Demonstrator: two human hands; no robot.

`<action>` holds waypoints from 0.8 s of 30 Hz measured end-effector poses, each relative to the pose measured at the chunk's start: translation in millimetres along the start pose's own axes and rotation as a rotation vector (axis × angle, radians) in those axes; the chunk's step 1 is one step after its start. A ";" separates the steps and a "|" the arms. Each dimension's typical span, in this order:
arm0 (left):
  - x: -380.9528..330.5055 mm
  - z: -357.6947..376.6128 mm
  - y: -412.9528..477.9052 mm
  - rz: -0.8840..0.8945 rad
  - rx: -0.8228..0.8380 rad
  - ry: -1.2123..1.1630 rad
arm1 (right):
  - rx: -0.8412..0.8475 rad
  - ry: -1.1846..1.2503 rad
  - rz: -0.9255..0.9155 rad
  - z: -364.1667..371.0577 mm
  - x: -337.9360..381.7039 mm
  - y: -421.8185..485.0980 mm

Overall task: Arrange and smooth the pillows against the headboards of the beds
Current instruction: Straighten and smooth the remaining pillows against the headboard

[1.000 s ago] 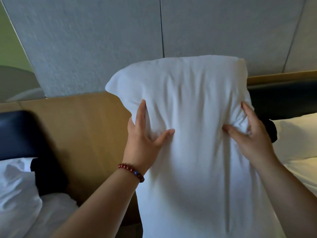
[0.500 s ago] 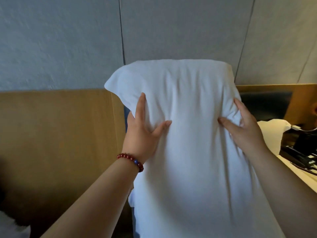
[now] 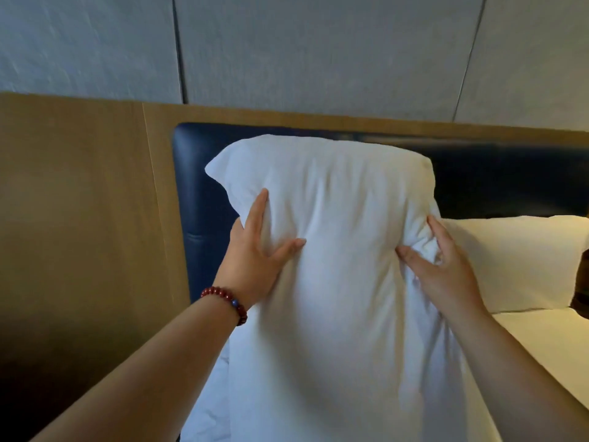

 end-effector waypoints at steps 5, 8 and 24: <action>33.1 43.5 -11.5 -0.079 0.026 0.135 | -0.028 -0.005 0.003 31.3 -51.0 18.9; 39.2 56.6 -17.7 -0.108 0.046 0.161 | -0.059 0.005 -0.026 38.1 -63.9 19.4; 19.9 115.8 -109.1 0.259 0.294 0.560 | 0.175 -0.332 -0.649 57.9 -63.2 -73.0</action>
Point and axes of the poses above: each hand's wrist, its own y-axis towards the middle knuckle, its own z-axis out of the palm, x = y × z, the point moved 7 cm from there along y, towards the middle knuckle, and after that the axes turned 14 degrees about z, right-handed, at the moved point
